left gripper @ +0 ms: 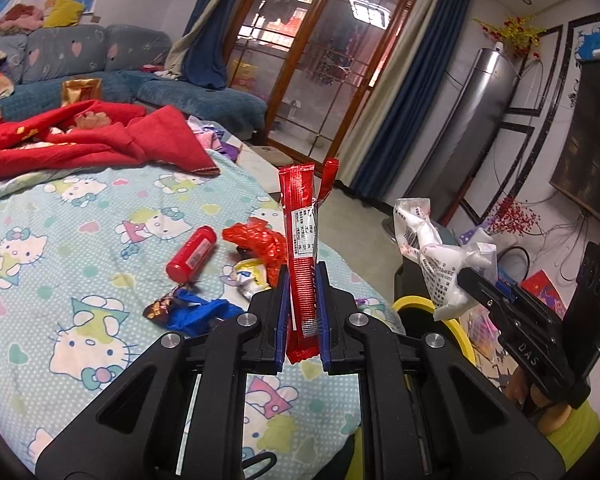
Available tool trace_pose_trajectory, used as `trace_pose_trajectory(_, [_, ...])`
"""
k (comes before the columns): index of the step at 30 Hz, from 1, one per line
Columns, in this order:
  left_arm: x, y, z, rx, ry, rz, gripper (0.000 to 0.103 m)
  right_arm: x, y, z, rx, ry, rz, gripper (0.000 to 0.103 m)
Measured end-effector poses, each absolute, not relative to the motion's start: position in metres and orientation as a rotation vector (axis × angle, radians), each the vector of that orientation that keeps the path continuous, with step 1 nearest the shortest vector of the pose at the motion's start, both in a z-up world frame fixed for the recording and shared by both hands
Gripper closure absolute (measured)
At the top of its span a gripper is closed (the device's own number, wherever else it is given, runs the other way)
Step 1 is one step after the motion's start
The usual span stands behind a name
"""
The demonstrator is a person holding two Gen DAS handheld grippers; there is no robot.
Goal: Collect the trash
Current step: 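Carry the wrapper and plastic bag over the yellow bin with both grippers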
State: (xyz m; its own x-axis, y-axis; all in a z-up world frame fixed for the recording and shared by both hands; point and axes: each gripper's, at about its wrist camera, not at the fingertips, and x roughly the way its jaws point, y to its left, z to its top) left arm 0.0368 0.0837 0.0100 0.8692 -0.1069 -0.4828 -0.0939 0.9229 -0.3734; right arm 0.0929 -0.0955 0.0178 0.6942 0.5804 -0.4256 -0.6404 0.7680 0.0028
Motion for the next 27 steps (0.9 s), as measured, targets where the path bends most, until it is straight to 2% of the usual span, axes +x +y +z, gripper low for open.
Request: trace_pose_trajectory(27, [0.048, -0.002, 0.009, -0.283, 0.567, -0.217, 0.096, 0.087, -0.181, 0.021, -0.044, 0.454, 0.508, 0.082])
